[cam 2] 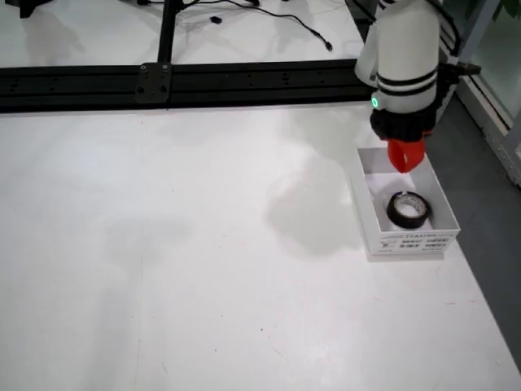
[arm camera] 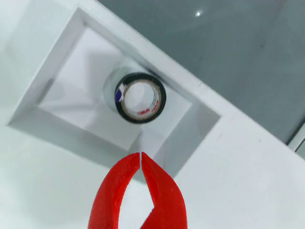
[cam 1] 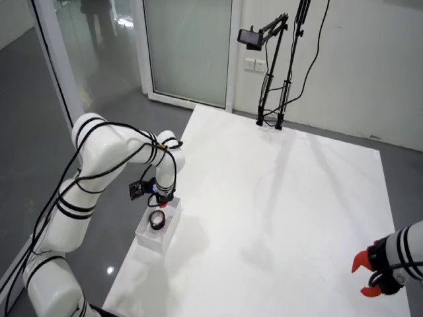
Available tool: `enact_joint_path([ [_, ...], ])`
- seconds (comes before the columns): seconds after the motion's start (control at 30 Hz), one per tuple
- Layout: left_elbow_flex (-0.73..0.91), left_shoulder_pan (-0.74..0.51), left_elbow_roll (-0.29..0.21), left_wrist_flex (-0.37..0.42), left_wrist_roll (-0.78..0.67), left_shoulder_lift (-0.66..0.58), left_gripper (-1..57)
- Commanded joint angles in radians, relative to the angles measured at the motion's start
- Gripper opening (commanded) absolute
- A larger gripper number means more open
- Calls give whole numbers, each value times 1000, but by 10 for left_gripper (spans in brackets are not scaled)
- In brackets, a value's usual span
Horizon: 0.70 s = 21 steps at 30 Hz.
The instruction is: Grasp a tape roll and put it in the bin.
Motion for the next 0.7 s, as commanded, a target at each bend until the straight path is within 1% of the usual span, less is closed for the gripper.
enact_joint_path([
  [0.03,-1,-157,39,34,-3,-193,-6],
  [0.13,-1,-197,51,46,-3,-248,-6],
  [0.33,-4,-276,50,94,-3,-330,-6],
  [0.53,-6,-367,50,92,-3,-382,-6],
  [0.7,-30,-447,39,80,-3,-394,-6],
])
